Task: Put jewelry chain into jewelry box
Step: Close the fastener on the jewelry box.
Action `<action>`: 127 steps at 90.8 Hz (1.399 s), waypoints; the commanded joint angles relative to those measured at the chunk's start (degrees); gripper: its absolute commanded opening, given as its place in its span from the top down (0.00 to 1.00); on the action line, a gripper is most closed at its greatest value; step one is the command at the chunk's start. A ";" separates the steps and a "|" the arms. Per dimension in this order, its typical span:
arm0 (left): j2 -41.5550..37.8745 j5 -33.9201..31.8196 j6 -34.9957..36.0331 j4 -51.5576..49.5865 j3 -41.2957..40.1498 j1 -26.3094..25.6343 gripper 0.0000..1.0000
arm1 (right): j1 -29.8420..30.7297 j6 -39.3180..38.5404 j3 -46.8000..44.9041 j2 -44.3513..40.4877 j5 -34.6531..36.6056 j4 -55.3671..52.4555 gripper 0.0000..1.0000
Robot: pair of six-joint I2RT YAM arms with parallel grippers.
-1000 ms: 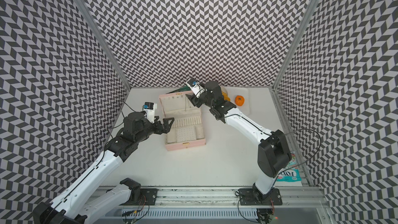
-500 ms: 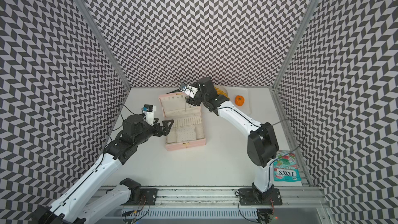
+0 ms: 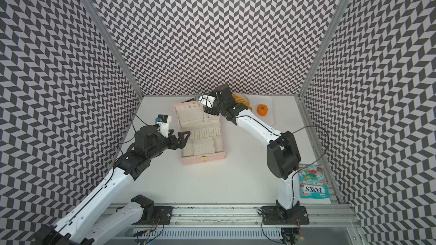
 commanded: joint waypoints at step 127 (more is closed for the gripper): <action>-0.20 -0.77 0.52 1.36 -0.75 0.22 0.00 | 0.81 3.41 3.28 4.70 -1.35 2.62 0.66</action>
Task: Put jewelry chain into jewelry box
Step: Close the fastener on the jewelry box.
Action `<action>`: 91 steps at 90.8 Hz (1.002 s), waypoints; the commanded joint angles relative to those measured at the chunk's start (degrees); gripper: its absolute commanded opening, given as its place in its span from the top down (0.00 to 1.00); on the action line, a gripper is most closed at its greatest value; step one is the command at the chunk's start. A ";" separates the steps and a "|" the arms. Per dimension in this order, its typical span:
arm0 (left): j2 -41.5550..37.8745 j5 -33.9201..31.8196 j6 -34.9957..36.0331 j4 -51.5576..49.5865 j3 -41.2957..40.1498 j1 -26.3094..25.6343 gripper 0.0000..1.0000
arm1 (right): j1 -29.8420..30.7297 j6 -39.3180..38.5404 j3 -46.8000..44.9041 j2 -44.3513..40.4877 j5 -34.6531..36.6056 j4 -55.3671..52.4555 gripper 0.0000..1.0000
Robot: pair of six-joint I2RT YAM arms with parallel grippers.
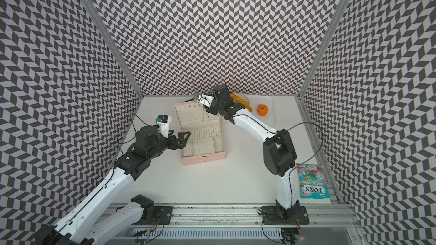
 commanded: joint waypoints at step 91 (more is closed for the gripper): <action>-1.86 -2.00 -1.28 -0.03 -0.48 0.22 0.00 | 1.32 66.36 -25.09 -19.33 5.78 10.41 0.54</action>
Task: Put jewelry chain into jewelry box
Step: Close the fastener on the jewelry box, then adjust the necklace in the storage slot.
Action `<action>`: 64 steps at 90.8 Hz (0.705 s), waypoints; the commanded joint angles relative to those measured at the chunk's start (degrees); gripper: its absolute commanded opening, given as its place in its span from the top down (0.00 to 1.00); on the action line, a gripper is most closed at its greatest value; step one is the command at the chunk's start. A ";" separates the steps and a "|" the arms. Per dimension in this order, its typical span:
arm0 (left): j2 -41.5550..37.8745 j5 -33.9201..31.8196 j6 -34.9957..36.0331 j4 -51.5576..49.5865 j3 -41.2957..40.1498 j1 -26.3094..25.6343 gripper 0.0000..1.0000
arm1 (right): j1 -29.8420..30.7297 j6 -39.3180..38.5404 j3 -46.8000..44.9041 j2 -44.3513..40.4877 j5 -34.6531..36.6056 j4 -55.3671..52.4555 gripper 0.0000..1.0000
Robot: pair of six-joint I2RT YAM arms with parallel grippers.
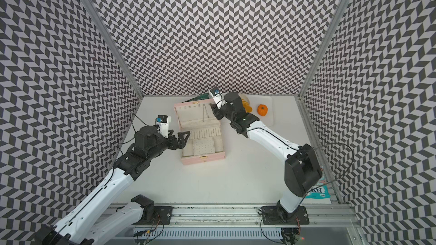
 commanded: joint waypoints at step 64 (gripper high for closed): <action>-4.10 -9.33 -3.59 -3.84 -0.45 -1.34 0.00 | 0.99 72.65 -16.03 7.99 -7.33 26.43 0.68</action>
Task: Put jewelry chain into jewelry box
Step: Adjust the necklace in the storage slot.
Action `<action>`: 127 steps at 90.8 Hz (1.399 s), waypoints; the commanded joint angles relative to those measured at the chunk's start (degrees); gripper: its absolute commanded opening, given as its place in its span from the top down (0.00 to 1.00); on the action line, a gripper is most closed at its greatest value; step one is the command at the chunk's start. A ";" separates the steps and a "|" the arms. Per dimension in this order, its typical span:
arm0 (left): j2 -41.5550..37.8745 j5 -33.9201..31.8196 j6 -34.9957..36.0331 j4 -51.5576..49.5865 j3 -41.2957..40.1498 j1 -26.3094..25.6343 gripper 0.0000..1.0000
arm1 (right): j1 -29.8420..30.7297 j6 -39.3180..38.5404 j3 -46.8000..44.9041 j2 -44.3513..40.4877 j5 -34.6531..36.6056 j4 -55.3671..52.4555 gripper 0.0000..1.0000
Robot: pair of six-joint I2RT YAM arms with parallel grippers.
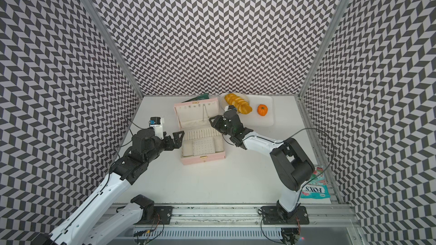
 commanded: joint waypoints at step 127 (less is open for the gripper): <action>-0.45 3.84 2.88 0.95 1.21 -0.62 0.00 | -1.22 18.10 4.61 10.81 8.10 8.98 0.73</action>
